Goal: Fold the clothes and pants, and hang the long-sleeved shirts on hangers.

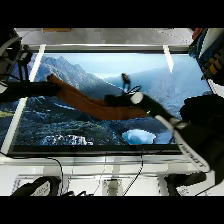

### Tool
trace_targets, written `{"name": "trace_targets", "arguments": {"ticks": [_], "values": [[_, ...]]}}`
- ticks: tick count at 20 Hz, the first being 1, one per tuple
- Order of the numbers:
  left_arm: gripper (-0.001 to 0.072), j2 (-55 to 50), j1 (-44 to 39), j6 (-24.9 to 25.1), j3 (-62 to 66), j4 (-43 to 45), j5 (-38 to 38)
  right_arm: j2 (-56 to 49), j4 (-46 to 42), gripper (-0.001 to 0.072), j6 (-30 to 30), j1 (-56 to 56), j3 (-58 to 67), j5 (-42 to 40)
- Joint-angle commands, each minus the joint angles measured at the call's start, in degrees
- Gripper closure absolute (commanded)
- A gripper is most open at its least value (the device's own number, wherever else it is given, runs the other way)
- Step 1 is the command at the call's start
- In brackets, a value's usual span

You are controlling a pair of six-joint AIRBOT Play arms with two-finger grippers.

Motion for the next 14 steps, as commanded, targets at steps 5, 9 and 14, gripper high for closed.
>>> {"name": "trace_targets", "arguments": {"ticks": [5, 9, 14], "values": [[0.0684, 2.1, -1.4, 0.0, -0.1, -4.4, -0.8, -13.2, -0.2, 0.0692, 8.9, 13.2, 13.1, 1.2], [0.0684, -1.0, -6.2, 0.0, -0.2, -4.5, -0.7, -12.5, -5.2, 0.0692, 8.9, 9.3, 14.7, 10.6], [0.0684, -7.5, -18.5, 0.0, -0.2, -12.6, 3.7, -6.7, -20.9, 0.0692, 8.9, -7.5, 15.0, 30.1]]}}
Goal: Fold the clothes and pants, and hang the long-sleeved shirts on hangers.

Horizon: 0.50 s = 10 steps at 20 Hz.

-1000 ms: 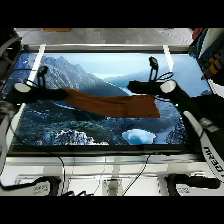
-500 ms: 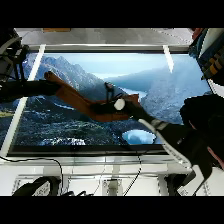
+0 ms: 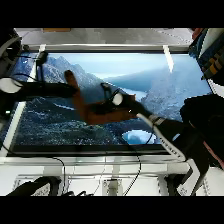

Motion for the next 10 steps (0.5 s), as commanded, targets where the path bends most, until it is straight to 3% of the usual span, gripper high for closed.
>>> {"name": "trace_targets", "arguments": {"ticks": [1, 8, 9, 10], "values": [[0.0684, -4.9, -9.9, 0.0, 0.0, -7.1, 7.8, 4.9, -9.9, 0.0691, 0.2, -12.2, 0.4, 13.2], [0.0683, -17.1, -35.1, 0.0, 0.0, -12.8, 45.9, 15.1, -10.8, 0.0691, -1.9, -32.3, 0.4, 19.6], [0.0631, -18.6, -37.3, 0.0, 0.0, -12.6, 49.7, 15.3, -10.8, 0.0691, -3.7, -33.6, 0.4, 20.6], [0.0414, -19.9, -39.0, 0.0, 0.0, -12.6, 52.6, 15.2, -11.0, 0.0691, -5.6, -34.6, 0.4, 21.5]]}}
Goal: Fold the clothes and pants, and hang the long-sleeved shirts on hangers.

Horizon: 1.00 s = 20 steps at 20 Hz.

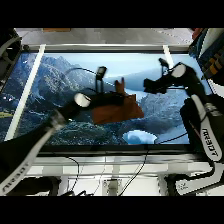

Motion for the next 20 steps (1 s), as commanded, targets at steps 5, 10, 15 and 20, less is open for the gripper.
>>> {"name": "trace_targets", "arguments": {"ticks": [5, 10, 15, 20], "values": [[0.0004, -3.4, -7.2, 0.2, 0.0, 5.3, 14.9, 1.5, -1.8, 0.0612, -15.6, -6.5, -0.5, 2.8], [0.0004, 1.7, -2.0, 0.2, 0.0, 7.2, 14.8, -4.5, 8.9, 0.0692, -30.1, -8.2, -3.5, 7.9], [0.0005, 4.0, 3.1, 0.2, 0.0, 7.2, 9.6, -11.8, 18.8, -0.0007, -27.5, -7.9, -6.3, 9.5], [0.0006, 4.0, 6.2, 0.2, 0.0, 7.2, 1.5, -15.2, 13.8, -0.0008, -21.7, -3.6, -6.3, 1.9]]}}
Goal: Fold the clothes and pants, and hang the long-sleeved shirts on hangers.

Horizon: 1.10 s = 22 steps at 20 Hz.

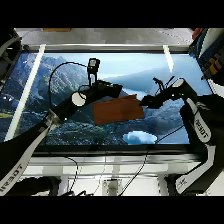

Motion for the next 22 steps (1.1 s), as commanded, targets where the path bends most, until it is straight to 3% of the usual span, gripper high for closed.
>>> {"name": "trace_targets", "arguments": {"ticks": [1, 8, 9, 11, 12, 13, 18, 22], "values": [[0.0006, 0.2, 2.0, 0.0, 0.0, 0.1, -5.1, -2.8, -0.3, -0.0008, 3.8, 3.4, -0.2, -4.9], [0.001, 0.2, 2.2, 0.0, 0.0, 4.8, -5.3, -4.1, 0.5, 0.0033, 3.3, 13.9, -0.2, -10.0], [0.001, 0.2, 2.2, 0.0, 0.0, 4.8, -5.3, -4.1, 0.5, 0.0125, 3.3, 15.1, -0.2, -10.9], [0.001, 0.5, 2.3, 0.0, 0.0, 5.0, -5.5, -3.9, 0.1, 0.0499, 3.1, 16.4, -0.1, -12.9], [0.001, 1.1, 2.3, 0.0, 0.0, 6.9, -5.6, -3.7, 0.2, 0.0645, 3.1, 16.4, 0.4, -13.0], [0.001, 1.9, 2.4, 0.0, 0.0, 9.7, -6.0, -3.3, 0.2, 0.0691, 3.1, 16.0, 1.3, -12.9], [0.001, 11.0, 5.2, 0.0, 0.0, 27.3, -10.4, 1.1, -0.1, 0.0691, 3.2, 10.9, 9.0, -4.1], [0.001, 20.3, 8.6, 0.0, 0.0, 33.3, -10.9, 9.7, -5.4, 0.0691, 8.0, 1.8, 14.8, 4.8]]}}
